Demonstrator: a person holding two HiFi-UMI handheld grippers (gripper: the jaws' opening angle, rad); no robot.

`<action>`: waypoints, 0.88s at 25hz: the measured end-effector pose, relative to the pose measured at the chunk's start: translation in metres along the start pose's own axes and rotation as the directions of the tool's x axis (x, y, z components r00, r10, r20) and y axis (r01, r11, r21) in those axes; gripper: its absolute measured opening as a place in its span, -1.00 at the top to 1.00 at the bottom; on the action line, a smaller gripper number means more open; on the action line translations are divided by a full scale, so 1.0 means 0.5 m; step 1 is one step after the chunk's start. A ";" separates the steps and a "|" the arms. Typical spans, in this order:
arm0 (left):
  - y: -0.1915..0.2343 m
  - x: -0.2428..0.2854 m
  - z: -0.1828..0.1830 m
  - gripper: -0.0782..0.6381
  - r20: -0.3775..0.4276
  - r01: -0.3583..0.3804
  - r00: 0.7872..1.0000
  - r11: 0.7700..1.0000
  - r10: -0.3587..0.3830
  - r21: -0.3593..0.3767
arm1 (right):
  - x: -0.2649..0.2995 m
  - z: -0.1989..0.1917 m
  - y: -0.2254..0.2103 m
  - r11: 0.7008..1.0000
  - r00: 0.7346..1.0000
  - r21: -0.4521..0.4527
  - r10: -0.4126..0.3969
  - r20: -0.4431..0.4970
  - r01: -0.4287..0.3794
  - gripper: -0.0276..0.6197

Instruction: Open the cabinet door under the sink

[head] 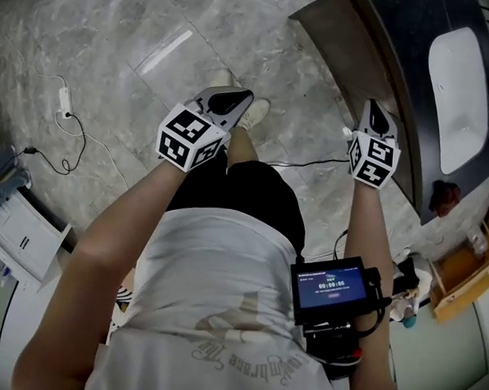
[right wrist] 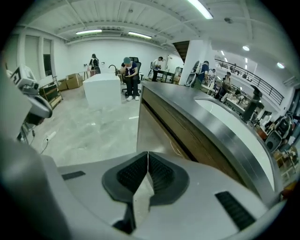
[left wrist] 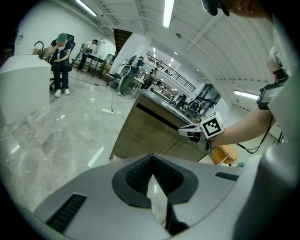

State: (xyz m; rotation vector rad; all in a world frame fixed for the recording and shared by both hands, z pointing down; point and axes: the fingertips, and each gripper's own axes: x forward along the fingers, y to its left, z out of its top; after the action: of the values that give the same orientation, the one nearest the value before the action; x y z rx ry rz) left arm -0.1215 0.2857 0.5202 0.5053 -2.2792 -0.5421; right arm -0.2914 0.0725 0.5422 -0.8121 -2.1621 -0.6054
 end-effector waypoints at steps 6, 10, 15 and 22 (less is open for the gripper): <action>0.011 0.046 -0.070 0.76 0.003 -0.016 1.000 0.999 0.016 -0.039 | 0.043 -0.031 -0.070 0.987 0.993 -0.132 -0.104 -0.052 0.096 0.87; 0.036 0.096 -0.120 0.76 0.002 -0.001 1.000 1.000 0.001 -0.028 | 0.113 -0.060 -0.089 0.949 0.977 -0.270 -0.192 -0.091 0.162 0.87; 0.036 0.131 -0.162 0.76 0.019 0.011 1.000 0.999 -0.010 -0.052 | 0.132 -0.105 -0.111 0.866 0.946 -0.439 -0.309 -0.099 0.238 0.86; 0.040 0.154 -0.201 0.76 0.024 0.018 1.000 0.998 -0.016 -0.055 | 0.139 -0.133 -0.146 0.758 0.913 -0.570 -0.407 -0.031 0.318 0.50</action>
State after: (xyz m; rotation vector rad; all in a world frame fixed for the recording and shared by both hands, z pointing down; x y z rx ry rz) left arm -0.1027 0.2407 0.6389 0.4935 -2.2773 -0.6212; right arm -0.3483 0.0053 0.6247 -0.5939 -2.0240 -1.5058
